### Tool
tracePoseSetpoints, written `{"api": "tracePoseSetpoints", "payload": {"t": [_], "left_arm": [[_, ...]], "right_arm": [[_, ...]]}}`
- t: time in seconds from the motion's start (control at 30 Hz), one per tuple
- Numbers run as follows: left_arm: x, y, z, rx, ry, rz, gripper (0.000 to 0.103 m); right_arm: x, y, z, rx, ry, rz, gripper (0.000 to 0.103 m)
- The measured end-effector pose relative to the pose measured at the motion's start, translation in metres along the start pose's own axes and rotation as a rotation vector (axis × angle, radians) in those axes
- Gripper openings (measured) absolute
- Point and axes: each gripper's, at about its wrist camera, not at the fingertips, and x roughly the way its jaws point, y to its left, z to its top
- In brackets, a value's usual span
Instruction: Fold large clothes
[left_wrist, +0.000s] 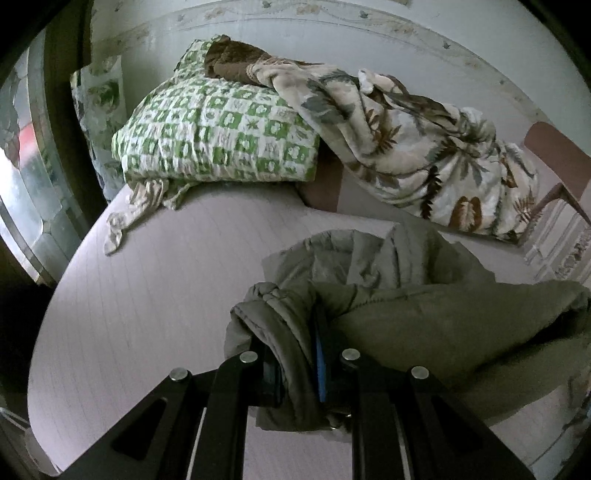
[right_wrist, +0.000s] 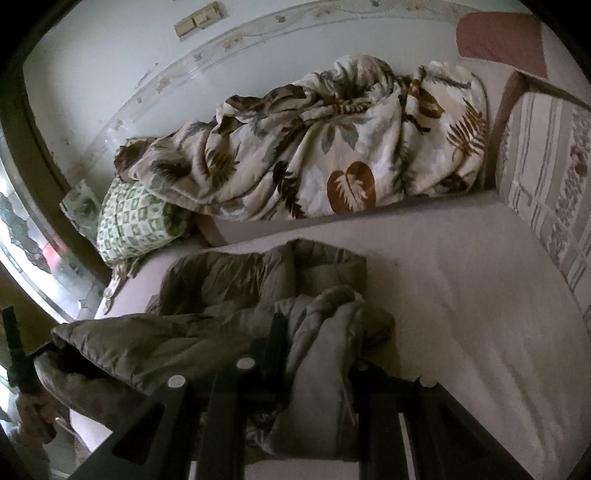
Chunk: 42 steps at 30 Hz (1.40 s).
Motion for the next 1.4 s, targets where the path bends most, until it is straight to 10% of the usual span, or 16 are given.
{"api": "tracePoseSetpoints", "payload": {"t": [0.67,1.4], "left_arm": [[0.121,-0.022,0.065,0.068,0.001,0.205,0.015],[0.25,-0.033,0.051,0.125,0.165,0.26,0.016]], "right_arm": [[0.129,0.023,0.081,-0.094,0.021,-0.169,0.018],[0.285,-0.019,0.073,0.024,0.303,-0.235,0.018]]}}
